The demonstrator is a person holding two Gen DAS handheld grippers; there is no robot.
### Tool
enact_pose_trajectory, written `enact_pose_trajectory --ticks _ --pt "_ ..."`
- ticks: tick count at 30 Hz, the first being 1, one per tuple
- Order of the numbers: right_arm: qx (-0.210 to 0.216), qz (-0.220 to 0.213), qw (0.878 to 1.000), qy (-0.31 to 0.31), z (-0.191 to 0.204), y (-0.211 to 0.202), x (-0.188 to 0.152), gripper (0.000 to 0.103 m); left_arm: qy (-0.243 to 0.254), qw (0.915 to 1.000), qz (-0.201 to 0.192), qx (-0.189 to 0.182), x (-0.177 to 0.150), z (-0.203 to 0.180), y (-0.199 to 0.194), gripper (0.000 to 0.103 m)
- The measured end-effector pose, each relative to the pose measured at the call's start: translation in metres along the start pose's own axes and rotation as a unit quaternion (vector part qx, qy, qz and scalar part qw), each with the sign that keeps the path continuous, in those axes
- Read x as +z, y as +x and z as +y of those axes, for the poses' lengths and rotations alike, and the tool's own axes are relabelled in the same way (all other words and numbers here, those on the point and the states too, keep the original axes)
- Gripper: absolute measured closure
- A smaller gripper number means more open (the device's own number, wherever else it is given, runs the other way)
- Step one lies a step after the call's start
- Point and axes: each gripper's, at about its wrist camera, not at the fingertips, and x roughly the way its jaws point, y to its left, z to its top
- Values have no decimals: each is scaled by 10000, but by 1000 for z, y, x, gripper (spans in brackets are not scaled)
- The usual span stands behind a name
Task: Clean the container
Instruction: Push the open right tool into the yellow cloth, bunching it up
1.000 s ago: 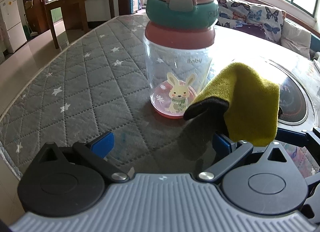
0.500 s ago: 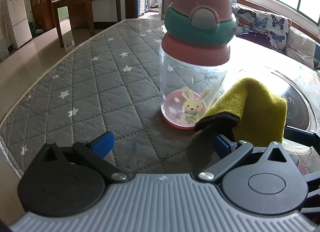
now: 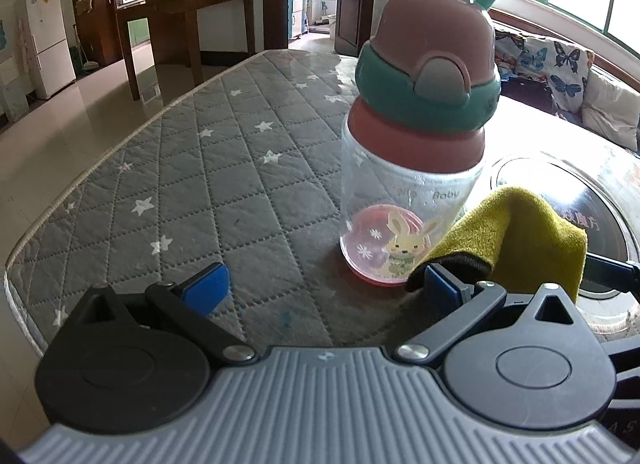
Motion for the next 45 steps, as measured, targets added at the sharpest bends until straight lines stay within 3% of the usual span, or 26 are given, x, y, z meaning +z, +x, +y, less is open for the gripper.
enact_pose_trajectory --ticks 21,29,45 --pt "20 259 9995 198 -21 37 8 0 -133 9998 132 88 -1 6 8 0" --pt "-33 468 9985 270 -23 46 -6 0 -78 9998 182 101 -4 3 10 0" --pt "-158 553 9983 17 -14 49 -13 0 -30 9997 216 105 -3 1 14 0"
